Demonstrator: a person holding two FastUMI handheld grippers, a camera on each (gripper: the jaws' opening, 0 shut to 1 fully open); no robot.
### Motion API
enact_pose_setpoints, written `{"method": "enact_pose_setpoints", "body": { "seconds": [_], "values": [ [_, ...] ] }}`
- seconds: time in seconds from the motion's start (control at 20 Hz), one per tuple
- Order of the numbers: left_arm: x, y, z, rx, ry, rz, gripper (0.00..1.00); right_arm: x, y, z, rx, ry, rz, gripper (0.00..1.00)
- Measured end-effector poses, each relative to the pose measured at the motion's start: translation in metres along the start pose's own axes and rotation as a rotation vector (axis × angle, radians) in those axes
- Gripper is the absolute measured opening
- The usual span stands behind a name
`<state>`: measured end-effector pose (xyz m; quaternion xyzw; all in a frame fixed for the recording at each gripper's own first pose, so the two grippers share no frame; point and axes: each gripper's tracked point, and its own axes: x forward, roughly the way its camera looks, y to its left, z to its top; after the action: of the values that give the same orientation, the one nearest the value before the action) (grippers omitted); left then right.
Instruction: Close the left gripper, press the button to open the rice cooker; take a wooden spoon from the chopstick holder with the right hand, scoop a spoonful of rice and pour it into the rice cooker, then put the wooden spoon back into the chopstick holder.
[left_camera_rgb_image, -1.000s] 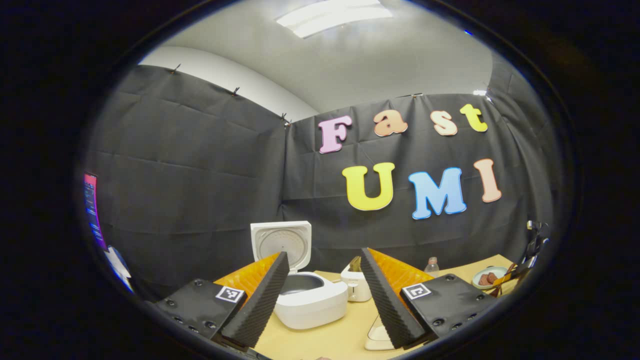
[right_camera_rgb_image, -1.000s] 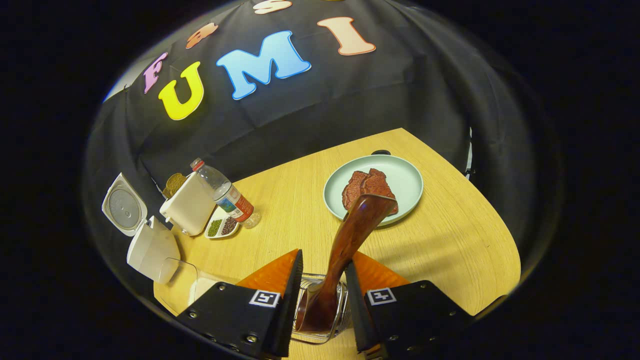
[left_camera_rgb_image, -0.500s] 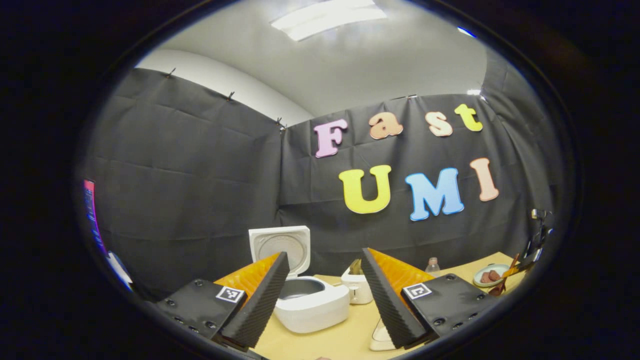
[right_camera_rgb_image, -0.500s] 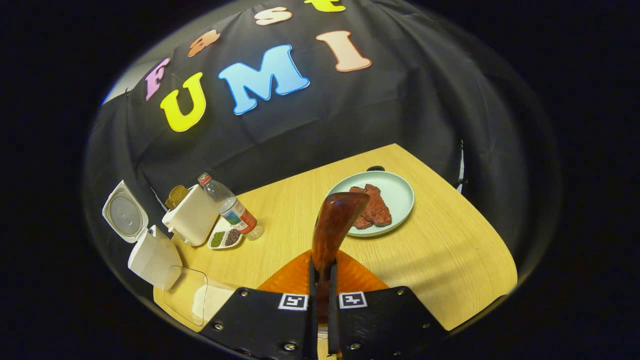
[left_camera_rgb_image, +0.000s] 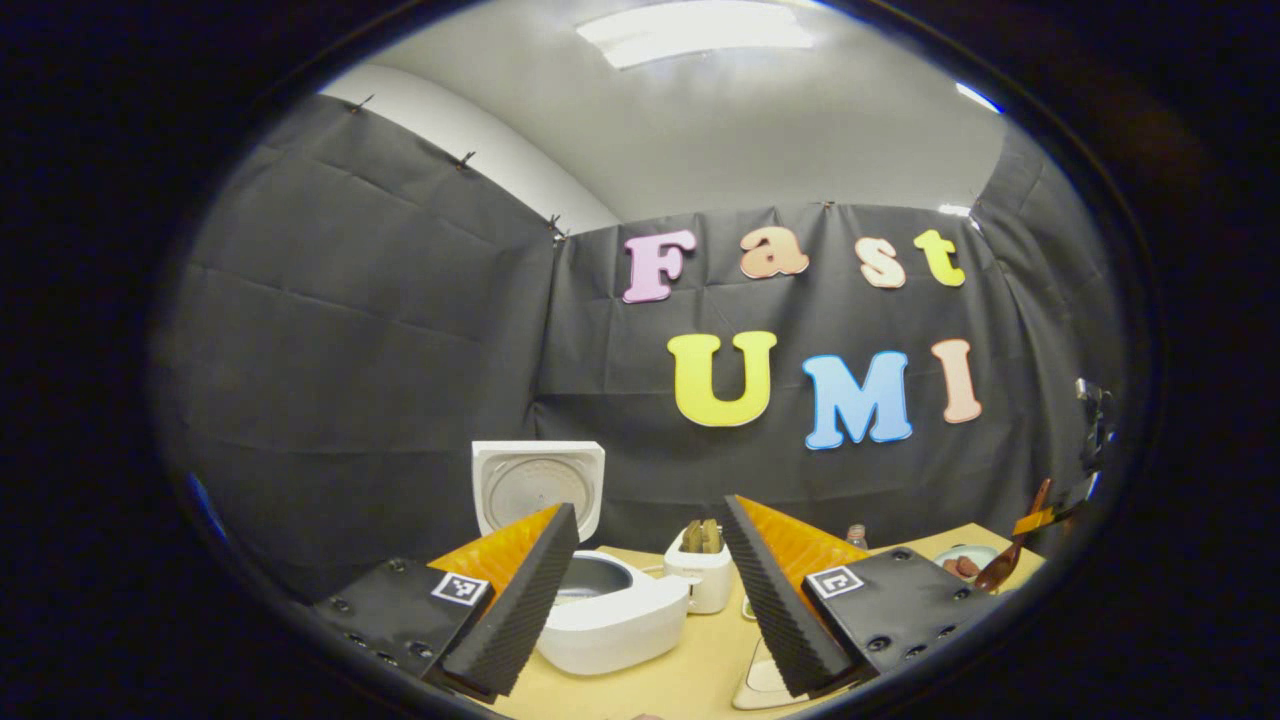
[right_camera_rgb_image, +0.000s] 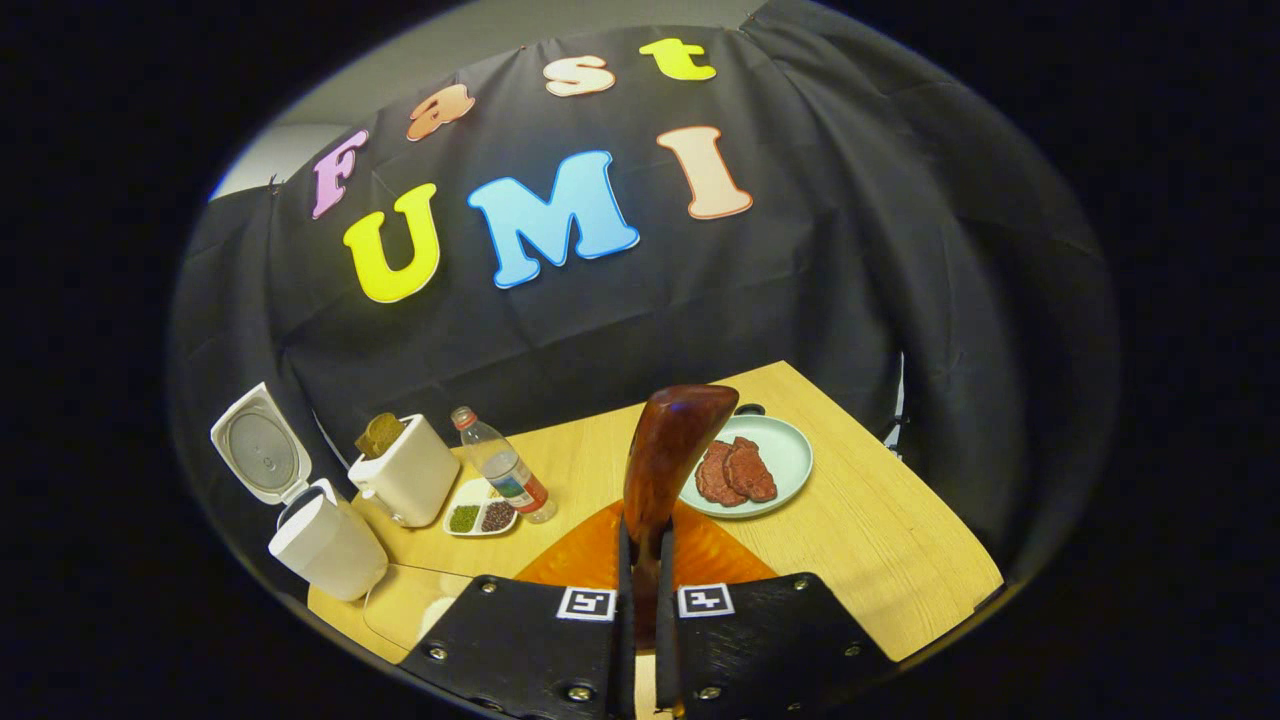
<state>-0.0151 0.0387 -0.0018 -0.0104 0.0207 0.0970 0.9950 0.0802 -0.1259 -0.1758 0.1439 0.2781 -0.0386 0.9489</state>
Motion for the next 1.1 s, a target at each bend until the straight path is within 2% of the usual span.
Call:
{"method": "enact_pose_setpoints", "body": {
  "seconds": [0.05,0.1,0.3,0.35,0.4,0.45,0.5,0.55,0.6,0.8,1.0,1.05,1.1],
  "values": [
    [0.003,0.004,0.000,0.000,-0.002,-0.008,0.95,-0.005,0.008,0.002,0.004,-0.013,0.001,0.08],
    [0.006,0.011,0.002,0.001,-0.005,-0.016,1.00,-0.010,0.018,0.005,0.010,-0.026,0.006,0.08],
    [0.016,0.033,0.001,0.004,-0.011,-0.037,0.99,-0.020,0.057,0.003,0.020,-0.046,0.029,0.09],
    [0.019,0.039,0.000,0.003,-0.008,-0.039,0.94,-0.022,0.067,0.000,0.024,-0.048,0.036,0.08],
    [0.021,0.044,-0.001,0.001,-0.005,-0.042,0.99,-0.022,0.077,-0.003,0.027,-0.046,0.047,0.08],
    [0.024,0.049,-0.002,0.001,-0.002,-0.045,0.99,-0.023,0.088,-0.008,0.030,-0.043,0.059,0.08],
    [0.025,0.055,-0.002,0.004,0.001,-0.048,0.94,-0.024,0.098,-0.014,0.027,-0.043,0.072,0.08],
    [0.026,0.060,-0.003,0.010,0.002,-0.052,0.94,-0.023,0.109,-0.021,0.016,-0.042,0.085,0.08],
    [0.027,0.066,-0.003,0.017,0.003,-0.054,0.99,-0.023,0.119,-0.030,0.004,-0.034,0.095,0.08],
    [0.024,0.089,-0.005,0.035,0.009,-0.050,0.99,-0.015,0.149,-0.068,-0.054,-0.004,0.108,0.09],
    [0.014,0.118,-0.006,0.044,0.016,-0.030,0.99,0.008,0.162,-0.097,-0.160,-0.015,0.072,0.08],
    [0.010,0.124,-0.008,0.045,0.021,-0.024,0.95,0.015,0.164,-0.103,-0.185,-0.021,0.059,0.08],
    [0.008,0.131,-0.009,0.052,0.028,-0.018,0.95,0.021,0.165,-0.109,-0.211,-0.027,0.045,0.08]
  ]
}}
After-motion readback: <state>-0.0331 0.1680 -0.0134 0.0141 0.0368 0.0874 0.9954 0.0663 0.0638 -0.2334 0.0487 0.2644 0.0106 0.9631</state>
